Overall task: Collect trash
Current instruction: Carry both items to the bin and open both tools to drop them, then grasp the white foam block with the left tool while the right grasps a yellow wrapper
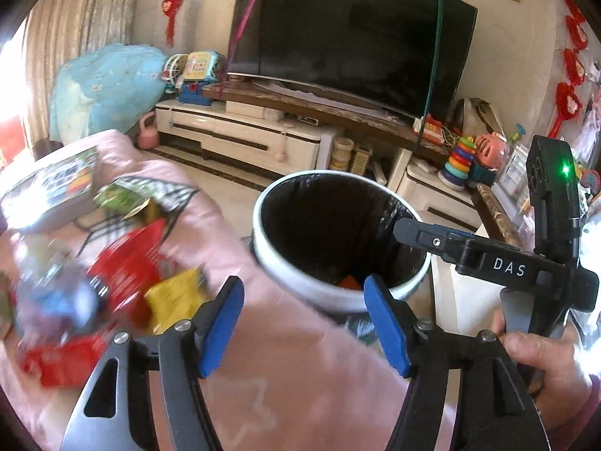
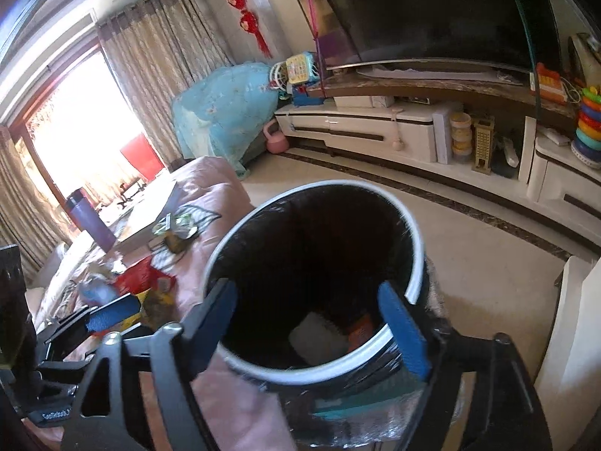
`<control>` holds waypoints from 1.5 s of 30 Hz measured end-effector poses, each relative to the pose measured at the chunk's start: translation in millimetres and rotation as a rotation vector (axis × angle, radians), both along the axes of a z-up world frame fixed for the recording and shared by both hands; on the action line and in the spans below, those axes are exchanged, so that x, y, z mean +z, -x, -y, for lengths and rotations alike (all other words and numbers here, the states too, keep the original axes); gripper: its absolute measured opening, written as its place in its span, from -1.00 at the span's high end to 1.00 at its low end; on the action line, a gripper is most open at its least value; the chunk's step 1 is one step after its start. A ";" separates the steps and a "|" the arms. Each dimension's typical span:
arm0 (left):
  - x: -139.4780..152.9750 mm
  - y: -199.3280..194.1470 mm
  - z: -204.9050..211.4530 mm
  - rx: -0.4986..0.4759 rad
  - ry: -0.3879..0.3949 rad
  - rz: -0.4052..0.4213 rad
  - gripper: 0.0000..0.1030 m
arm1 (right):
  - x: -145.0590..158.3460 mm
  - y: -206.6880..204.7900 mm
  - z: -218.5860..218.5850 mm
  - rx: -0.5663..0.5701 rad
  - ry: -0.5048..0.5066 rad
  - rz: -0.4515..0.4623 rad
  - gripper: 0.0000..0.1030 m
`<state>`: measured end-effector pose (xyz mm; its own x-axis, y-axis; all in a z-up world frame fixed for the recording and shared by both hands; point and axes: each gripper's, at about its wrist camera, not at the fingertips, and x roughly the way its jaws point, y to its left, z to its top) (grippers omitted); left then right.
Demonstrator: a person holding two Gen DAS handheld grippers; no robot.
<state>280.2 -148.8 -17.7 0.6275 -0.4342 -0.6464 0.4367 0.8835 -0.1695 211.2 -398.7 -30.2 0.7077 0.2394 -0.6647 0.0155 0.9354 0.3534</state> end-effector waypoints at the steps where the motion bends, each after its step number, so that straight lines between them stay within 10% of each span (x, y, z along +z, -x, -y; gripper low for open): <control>1: 0.6 8.1 -7.9 -0.005 -0.001 -0.006 -0.29 | 0.2 3.8 -4.2 0.003 -0.003 0.003 -0.64; 22: 14.5 120.7 -127.5 0.177 -0.047 -0.002 -0.49 | -5.8 42.3 -142.3 0.205 0.019 0.008 -0.73; 37: 5.4 84.5 -140.3 0.067 -0.144 -0.063 -0.67 | -18.2 -6.9 -180.8 0.270 0.063 -0.024 -0.71; 45: -2.3 82.8 -135.7 0.035 -0.172 -0.073 -0.12 | -30.1 -18.3 -182.3 0.254 0.078 -0.054 0.72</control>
